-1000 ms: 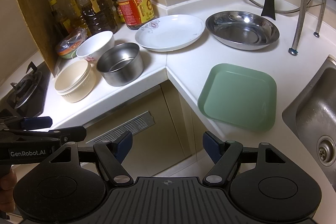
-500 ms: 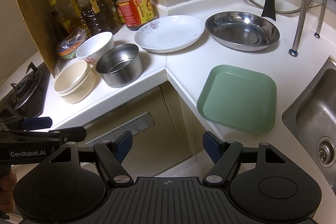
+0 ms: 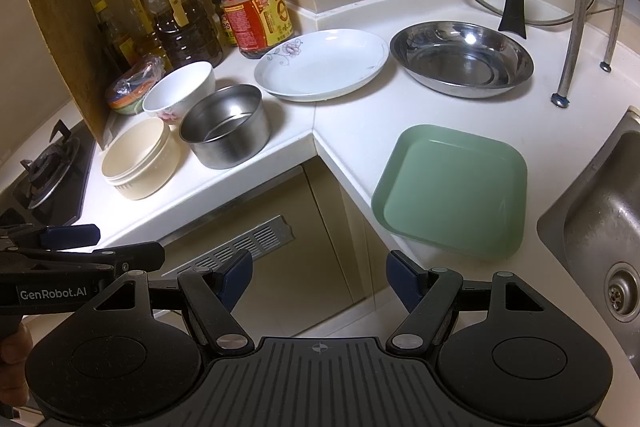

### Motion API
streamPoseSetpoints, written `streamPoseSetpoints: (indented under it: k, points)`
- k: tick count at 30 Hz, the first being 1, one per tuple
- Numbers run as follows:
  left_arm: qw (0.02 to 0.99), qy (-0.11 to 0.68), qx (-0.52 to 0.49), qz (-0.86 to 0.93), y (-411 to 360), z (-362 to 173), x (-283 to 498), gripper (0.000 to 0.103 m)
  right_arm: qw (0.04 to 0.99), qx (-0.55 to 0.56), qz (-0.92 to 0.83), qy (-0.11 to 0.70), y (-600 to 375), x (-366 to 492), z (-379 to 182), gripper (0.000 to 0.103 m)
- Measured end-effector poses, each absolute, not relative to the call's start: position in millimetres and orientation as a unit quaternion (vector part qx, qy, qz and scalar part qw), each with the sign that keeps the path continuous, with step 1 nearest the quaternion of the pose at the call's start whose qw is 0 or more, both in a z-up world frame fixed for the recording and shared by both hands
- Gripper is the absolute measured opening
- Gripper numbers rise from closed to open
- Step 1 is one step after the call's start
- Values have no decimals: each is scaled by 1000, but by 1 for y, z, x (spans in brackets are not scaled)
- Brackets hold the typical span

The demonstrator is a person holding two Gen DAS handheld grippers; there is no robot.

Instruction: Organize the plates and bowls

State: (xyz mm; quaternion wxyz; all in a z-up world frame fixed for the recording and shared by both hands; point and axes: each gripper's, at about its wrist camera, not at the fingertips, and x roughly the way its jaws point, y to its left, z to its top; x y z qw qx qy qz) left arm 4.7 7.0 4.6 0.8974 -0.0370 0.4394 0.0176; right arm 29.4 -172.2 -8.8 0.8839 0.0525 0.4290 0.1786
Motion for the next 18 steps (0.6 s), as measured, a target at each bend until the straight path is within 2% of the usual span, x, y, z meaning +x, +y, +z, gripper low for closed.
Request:
streamPoseSetpoints:
  k: [18]
  points:
    - [895, 444, -48, -9, -5, 0, 30, 87, 892, 72, 155, 419, -200, 49, -9, 74]
